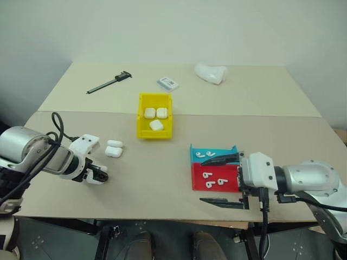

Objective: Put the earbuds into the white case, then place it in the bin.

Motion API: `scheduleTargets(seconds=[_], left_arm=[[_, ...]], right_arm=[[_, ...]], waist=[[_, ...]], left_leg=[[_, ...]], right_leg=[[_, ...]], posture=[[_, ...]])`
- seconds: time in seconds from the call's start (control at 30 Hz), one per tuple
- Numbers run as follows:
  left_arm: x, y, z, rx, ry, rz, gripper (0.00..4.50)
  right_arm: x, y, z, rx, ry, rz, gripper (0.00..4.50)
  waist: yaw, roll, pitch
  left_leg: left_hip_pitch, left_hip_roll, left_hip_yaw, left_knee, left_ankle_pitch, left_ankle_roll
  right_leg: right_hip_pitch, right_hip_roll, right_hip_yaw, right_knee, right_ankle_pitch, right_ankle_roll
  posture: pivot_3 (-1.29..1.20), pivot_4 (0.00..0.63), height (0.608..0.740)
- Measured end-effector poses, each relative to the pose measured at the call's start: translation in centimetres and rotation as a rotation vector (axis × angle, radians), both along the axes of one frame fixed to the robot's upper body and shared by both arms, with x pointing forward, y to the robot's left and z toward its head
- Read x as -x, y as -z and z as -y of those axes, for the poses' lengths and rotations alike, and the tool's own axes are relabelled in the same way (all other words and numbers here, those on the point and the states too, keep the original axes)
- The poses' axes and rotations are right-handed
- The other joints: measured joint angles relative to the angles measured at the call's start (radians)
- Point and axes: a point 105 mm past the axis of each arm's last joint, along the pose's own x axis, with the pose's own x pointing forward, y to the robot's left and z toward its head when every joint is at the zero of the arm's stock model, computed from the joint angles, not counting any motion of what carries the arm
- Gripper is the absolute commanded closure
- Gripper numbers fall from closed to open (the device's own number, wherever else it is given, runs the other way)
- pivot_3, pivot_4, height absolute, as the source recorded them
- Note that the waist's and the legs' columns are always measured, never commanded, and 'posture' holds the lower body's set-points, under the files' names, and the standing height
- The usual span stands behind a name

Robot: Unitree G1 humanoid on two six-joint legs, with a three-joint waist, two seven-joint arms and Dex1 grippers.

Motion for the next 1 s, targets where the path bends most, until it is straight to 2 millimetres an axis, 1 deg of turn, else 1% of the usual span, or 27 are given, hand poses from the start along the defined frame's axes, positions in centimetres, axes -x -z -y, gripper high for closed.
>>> scheduleTargets(seconds=[0.1, 0.2, 0.3, 0.33, 0.47, 0.57, 0.67, 0.77, 0.83, 0.87, 0.9, 0.93, 1.0], left_arm=[[0.0, 0.1, 0.1, -0.013, 0.005, -0.008, 0.00], [0.3, 0.1, 0.0, -0.025, 0.006, -0.015, 0.59], [0.6, 0.1, -0.1, -0.033, 0.008, -0.026, 1.54], [0.6, 0.1, 0.0, -0.034, 0.010, -0.028, 1.69], [1.0, 0.1, 0.1, -0.040, 0.027, -0.042, 1.69], [1.3, -0.2, 0.1, -0.054, 0.046, -0.016, 1.69], [1.4, -1.9, -0.1, -0.050, 0.097, 0.128, 1.69], [0.7, -4.9, -0.6, -0.019, 0.131, 0.363, 1.69], [0.2, -7.2, -0.5, 0.047, 0.165, 0.545, 1.69], [-0.2, -8.2, -0.1, 0.099, 0.193, 0.659, 1.69], [-0.3, -9.4, 0.7, 0.182, 0.236, 0.807, 1.69], [-0.1, -10.2, 1.6, 0.251, 0.290, 0.900, 1.69], [0.5, -11.3, 3.6, 0.372, 0.407, 0.991, 1.69]], right_arm=[[0.0, 0.0, 0.0, -0.001, 0.002, 0.000, 0.02], [0.0, 0.0, 0.0, -0.001, 0.004, 0.000, 0.00], [-0.1, 0.0, 0.0, -0.002, 0.005, 0.000, 0.00], [-0.1, 0.0, 0.0, -0.003, 0.006, 0.000, 0.00], [-0.1, 0.3, -0.2, -0.010, 0.005, -0.013, 0.00], [-0.4, 0.3, -0.1, -0.013, 0.012, -0.010, 0.00], [-0.7, 0.4, -0.1, -0.022, 0.017, -0.010, 0.00], [-0.9, 0.6, 0.2, -0.019, 0.027, -0.012, 0.00], [-0.9, 0.6, 0.4, -0.014, 0.028, -0.012, 0.00], [-1.0, 0.6, 0.5, -0.009, 0.029, -0.012, 0.00], [-1.0, 0.6, 0.7, 0.000, 0.030, -0.015, 0.00], [-1.1, 0.5, 0.9, 0.005, 0.034, -0.014, 0.00], [-1.4, 0.3, 1.3, 0.022, 0.043, -0.003, 0.00]], waist=[[0.001, 0.001, 0.000], [0.001, 0.001, -0.001], [-0.001, 0.001, -0.001], [-0.001, 0.001, -0.001], [-0.002, 0.001, -0.001], [-0.003, 0.000, 0.000], [-0.010, -0.001, 0.000], [-0.012, 0.000, 0.000], [-0.011, 0.000, 0.000], [-0.011, 0.002, 0.000], [-0.008, 0.003, -0.001], [-0.005, 0.002, -0.001], [0.002, 0.000, -0.001]], left_leg=[[0.000, 0.000, 0.000, 0.000, 0.000, 0.000], [0.000, 0.000, 0.000, 0.000, 0.000, 0.000], [0.000, 0.000, 0.000, 0.000, 0.000, 0.000], [0.000, 0.000, 0.000, 0.000, 0.000, 0.000], [0.000, 0.000, 0.000, 0.000, 0.000, 0.000], [-0.001, 0.000, 0.000, 0.000, 0.000, 0.000], [-0.002, 0.000, 0.000, 0.000, 0.000, 0.000], [-0.001, 0.000, 0.002, 0.000, 0.000, -0.001], [0.000, 0.000, 0.004, 0.000, 0.000, -0.001], [0.000, 0.000, 0.005, -0.001, 0.000, -0.001], [0.000, 0.000, 0.005, -0.001, 0.000, -0.001], [-0.001, 0.000, 0.005, 0.000, 0.000, -0.001], [-0.002, 0.000, 0.005, 0.000, 0.000, -0.001]], right_leg=[[0.000, 0.000, 0.000, 0.000, 0.000, 0.000], [0.000, 0.000, 0.001, 0.000, 0.000, 0.000], [0.000, 0.000, 0.001, -0.001, 0.000, 0.000], [0.000, 0.000, 0.001, -0.001, 0.000, 0.000], [0.000, 0.000, 0.001, -0.001, 0.000, 0.000], [-0.001, 0.000, 0.001, -0.001, 0.000, 0.000], [-0.003, 0.000, 0.001, -0.001, 0.000, 0.000], [-0.001, -0.001, 0.000, -0.001, 0.000, 0.000], [0.000, -0.002, -0.001, -0.001, 0.000, -0.001], [0.000, -0.003, -0.001, -0.003, 0.000, -0.001], [0.001, -0.003, -0.001, -0.003, 0.000, -0.001], [0.001, -0.003, -0.002, -0.004, 0.000, -0.001], [0.001, -0.002, -0.004, -0.005, 0.000, -0.001]], posture=[[0.00, 0.150, 0.740], [0.00, 0.150, 0.740], [0.00, 0.150, 0.740], [0.00, 0.150, 0.740], [0.00, 0.150, 0.740], [0.00, 0.150, 0.740], [0.00, 0.150, 0.740], [0.00, 0.150, 0.740], [0.00, 0.150, 0.740], [0.00, 0.150, 0.740], [0.00, 0.150, 0.740], [0.00, 0.150, 0.740], [0.00, 0.150, 0.740]])
